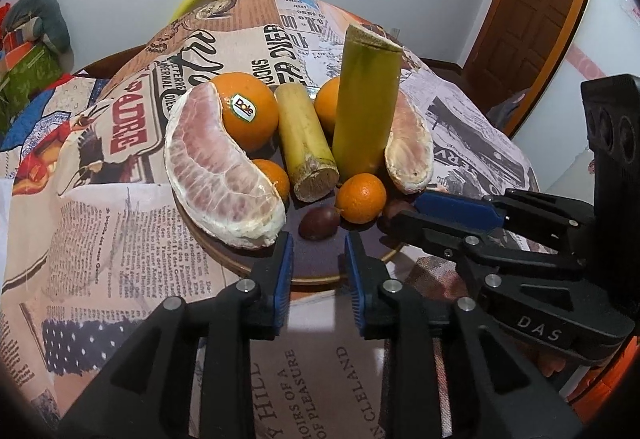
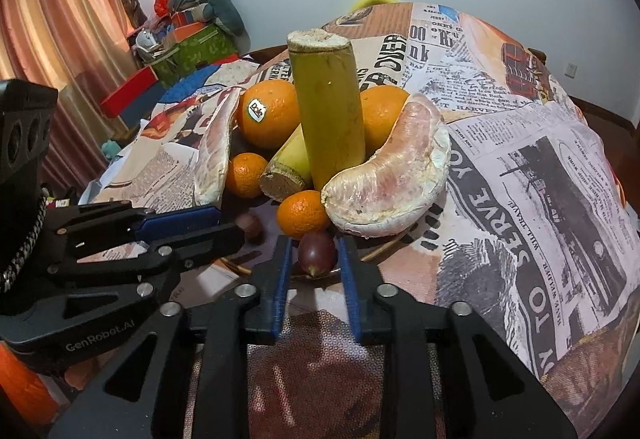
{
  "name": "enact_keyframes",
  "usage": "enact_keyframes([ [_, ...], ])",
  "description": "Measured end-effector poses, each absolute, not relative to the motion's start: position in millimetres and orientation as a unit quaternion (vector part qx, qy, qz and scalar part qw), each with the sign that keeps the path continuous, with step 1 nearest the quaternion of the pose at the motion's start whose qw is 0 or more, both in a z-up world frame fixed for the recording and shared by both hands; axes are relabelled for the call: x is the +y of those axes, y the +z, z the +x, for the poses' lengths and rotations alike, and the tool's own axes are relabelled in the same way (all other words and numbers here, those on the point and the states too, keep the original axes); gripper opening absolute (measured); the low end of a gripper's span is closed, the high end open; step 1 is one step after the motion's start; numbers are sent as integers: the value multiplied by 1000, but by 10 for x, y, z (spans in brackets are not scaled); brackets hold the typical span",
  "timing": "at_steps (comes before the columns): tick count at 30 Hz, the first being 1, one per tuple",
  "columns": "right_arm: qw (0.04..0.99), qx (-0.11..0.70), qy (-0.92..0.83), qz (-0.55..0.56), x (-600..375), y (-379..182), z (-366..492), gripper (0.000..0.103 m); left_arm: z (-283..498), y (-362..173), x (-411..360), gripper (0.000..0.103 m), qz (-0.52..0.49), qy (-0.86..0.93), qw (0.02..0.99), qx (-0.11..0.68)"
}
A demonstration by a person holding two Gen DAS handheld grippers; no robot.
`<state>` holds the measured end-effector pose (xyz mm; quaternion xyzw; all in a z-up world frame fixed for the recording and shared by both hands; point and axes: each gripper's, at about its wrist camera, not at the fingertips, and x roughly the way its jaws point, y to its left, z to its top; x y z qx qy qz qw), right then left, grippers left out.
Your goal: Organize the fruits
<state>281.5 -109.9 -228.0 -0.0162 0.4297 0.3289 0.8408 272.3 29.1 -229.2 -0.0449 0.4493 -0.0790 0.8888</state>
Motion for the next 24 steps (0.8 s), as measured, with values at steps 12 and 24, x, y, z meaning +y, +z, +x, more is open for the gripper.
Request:
enact_keyframes([
  [12,869,377,320,-16,-1292,-1823,2597,27,2327,-1743,357,29,-40,-53,920,386],
  [24,926,226,302,5,-1603,-706,1850,27,1355,-468,317,29,-17,-14,978,208],
])
